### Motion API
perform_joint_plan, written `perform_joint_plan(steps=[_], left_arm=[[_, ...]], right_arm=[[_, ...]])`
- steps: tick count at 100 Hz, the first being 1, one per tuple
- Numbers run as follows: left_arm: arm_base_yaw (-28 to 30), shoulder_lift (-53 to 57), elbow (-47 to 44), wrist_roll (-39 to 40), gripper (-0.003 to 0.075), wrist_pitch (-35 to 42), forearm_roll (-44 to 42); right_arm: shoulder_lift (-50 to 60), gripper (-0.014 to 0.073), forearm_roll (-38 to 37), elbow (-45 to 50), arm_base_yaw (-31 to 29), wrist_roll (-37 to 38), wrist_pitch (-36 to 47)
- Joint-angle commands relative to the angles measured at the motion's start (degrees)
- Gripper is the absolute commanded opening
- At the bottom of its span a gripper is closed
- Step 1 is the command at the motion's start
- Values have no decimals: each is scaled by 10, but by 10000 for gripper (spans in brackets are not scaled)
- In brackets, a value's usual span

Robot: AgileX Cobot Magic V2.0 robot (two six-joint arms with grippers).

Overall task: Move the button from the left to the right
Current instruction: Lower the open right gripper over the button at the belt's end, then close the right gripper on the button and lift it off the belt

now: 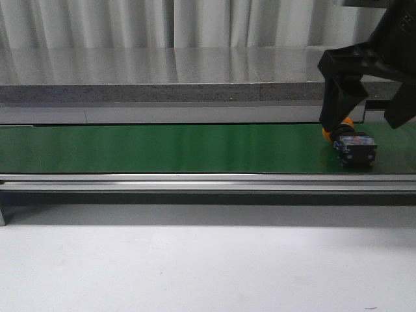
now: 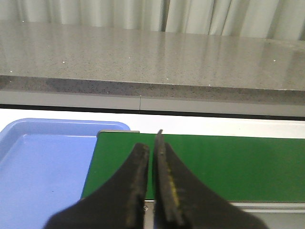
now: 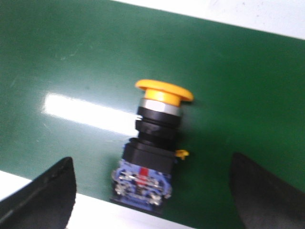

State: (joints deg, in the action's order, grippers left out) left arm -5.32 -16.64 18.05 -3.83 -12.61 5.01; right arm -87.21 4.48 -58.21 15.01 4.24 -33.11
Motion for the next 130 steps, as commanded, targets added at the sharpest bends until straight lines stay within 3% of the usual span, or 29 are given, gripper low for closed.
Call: perform_joint_plan(steps=[1, 25, 35, 47, 57, 94, 115, 130], left_arm=[[-5, -3, 15, 3, 5, 40, 6], [-5, -3, 15, 3, 5, 40, 6], [-5, -3, 15, 3, 5, 40, 6], [-5, -3, 15, 3, 5, 40, 6], [-5, -3, 15, 3, 5, 40, 6], [-5, -3, 15, 3, 5, 40, 6], [-5, -3, 15, 3, 5, 40, 6], [-5, -3, 15, 3, 5, 40, 6]], right_arm=[[10, 612, -1, -19, 1, -2, 25], [-25, 576, -3, -19, 1, -2, 8], [-28, 447, -3, -19, 1, -2, -3], [-28, 222, -3, -19, 1, -2, -13], [-28, 125, -3, -19, 1, -2, -19], [9, 118, -38, -80, -12, -2, -63], [31, 118, -122, -127, -78, -2, -121], [37, 118, -165, -127, -160, -2, -122]])
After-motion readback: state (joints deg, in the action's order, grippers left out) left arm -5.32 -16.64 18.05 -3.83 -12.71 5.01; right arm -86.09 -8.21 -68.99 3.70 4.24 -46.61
